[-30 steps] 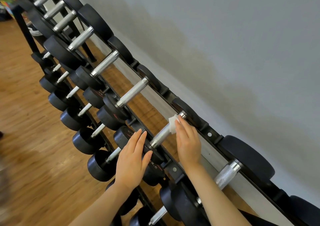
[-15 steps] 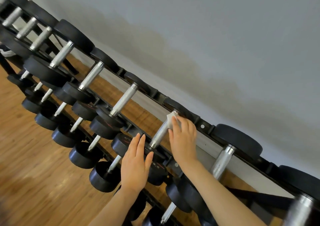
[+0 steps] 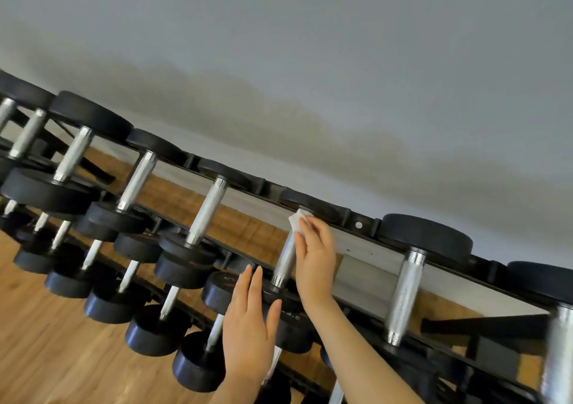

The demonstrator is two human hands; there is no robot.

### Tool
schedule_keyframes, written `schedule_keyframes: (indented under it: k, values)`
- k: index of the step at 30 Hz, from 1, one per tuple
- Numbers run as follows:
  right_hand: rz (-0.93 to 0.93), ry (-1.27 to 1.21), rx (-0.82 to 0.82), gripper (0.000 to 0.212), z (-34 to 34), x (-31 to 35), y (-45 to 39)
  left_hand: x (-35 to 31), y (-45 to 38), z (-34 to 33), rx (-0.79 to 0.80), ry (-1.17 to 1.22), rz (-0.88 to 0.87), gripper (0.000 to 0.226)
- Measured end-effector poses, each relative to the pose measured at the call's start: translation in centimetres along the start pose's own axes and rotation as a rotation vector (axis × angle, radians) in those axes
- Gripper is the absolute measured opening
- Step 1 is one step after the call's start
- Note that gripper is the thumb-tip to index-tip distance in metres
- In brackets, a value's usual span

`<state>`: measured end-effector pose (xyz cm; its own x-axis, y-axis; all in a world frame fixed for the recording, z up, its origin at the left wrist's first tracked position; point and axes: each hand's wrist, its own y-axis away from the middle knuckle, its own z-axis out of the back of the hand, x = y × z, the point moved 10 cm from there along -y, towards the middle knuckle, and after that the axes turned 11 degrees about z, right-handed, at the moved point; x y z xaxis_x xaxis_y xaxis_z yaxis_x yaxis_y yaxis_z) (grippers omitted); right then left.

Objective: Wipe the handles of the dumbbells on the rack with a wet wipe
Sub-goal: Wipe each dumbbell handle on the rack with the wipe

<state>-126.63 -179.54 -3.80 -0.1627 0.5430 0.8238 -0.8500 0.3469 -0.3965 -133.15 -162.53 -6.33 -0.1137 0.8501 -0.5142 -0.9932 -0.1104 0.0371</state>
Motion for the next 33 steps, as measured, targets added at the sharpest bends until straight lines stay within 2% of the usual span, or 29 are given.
schedule_keyframes:
  k: [4, 12, 33]
  values:
    - [0.018, 0.023, -0.055, 0.032, -0.3, 0.0, 1.0, 0.2, -0.2, -0.2, 0.015, 0.026, 0.009, 0.074]
    - [0.032, 0.01, -0.084, 0.028, 0.2, -0.4, 0.3, 0.5, -0.1, -0.5, 0.009, 0.03, 0.006, 0.067]
    - [-0.023, -0.071, -0.148, 0.03, 0.4, -0.4, 2.1, 0.7, 0.1, -0.7, 0.008, 0.066, 0.028, 0.069]
